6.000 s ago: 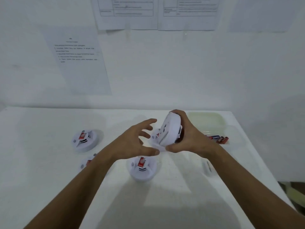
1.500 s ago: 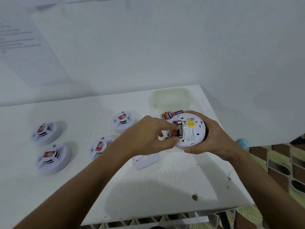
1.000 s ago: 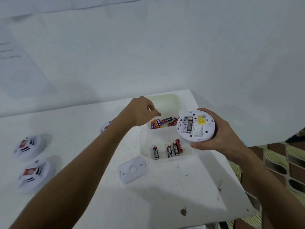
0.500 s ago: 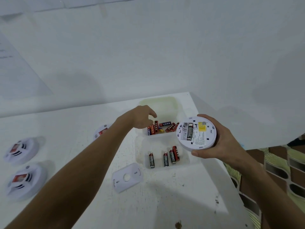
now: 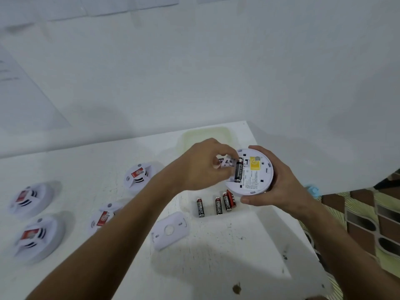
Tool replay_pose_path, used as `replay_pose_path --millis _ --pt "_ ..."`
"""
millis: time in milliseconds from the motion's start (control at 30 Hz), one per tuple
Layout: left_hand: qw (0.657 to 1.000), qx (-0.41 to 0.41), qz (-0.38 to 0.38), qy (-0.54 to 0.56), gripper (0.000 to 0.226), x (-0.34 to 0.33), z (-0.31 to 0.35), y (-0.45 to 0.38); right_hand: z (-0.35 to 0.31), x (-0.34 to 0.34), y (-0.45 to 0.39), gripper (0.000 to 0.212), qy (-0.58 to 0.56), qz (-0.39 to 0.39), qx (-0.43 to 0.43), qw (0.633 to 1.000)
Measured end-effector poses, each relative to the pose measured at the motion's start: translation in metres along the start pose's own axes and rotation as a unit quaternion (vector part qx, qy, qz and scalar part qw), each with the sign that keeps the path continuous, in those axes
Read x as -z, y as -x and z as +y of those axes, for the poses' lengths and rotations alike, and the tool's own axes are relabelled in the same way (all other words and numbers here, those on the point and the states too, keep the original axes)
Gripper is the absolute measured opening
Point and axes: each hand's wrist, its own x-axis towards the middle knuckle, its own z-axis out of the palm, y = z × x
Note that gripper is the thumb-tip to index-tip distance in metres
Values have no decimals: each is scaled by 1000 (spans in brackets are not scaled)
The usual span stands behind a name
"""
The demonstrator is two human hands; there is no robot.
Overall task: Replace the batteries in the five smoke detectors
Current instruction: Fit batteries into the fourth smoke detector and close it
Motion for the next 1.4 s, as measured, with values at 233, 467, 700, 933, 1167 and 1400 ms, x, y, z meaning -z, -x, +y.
replay_pose_path --millis 233,467,700,933,1167,1400 --pt "999 0 26 19 33 -8 4 17 -8 -8 9 95 -11 -8 13 1000" --pt "998 20 46 30 34 -24 6 28 -14 -13 14 95 15 -6 22 1000" --pt "998 26 46 17 36 -31 3 27 -11 -15 17 98 26 -15 16 999" --pt "991 28 60 114 30 -32 0 28 -12 -11 18 95 10 -15 13 1000" --pt "976 37 152 149 23 -35 2 14 -8 -5 14 92 26 18 13 999" --pt "939 140 248 195 14 -12 -31 -26 -3 17 17 98 35 66 -12 997"
